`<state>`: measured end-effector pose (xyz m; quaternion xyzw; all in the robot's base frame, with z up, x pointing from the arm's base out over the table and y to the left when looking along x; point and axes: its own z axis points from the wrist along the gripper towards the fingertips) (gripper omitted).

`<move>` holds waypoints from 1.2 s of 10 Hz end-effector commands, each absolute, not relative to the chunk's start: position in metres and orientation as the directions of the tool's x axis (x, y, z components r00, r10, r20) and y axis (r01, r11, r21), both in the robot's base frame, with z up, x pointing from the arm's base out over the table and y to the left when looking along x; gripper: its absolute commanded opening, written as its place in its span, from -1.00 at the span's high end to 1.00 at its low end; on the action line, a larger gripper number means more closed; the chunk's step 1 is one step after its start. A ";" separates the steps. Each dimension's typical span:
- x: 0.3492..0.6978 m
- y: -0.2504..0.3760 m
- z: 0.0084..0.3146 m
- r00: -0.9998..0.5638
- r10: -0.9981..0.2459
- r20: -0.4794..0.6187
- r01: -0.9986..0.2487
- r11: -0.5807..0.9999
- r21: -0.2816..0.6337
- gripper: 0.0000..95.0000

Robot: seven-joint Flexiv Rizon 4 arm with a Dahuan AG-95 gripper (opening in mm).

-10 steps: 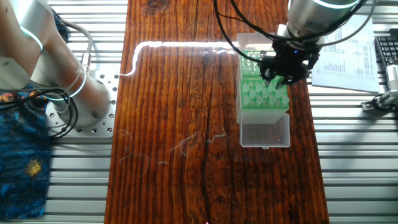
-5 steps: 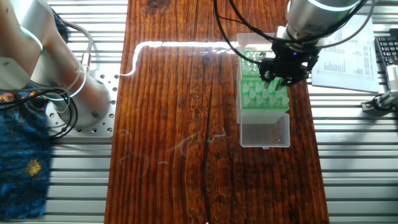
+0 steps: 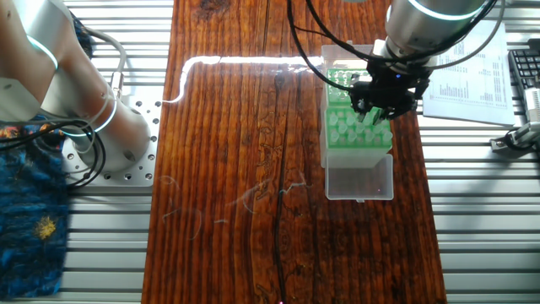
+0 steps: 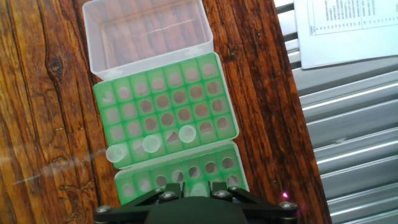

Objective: Transfer all large pipette tips from one holder to another

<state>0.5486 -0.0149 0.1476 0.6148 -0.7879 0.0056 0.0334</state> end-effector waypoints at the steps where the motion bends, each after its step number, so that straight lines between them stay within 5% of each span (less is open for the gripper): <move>1: 0.548 -0.015 0.148 -0.242 -0.969 0.059 -0.969 0.244 0.032 1.00; 12: 0.553 -0.017 0.157 -0.238 -0.969 0.066 -0.970 0.241 0.032 1.00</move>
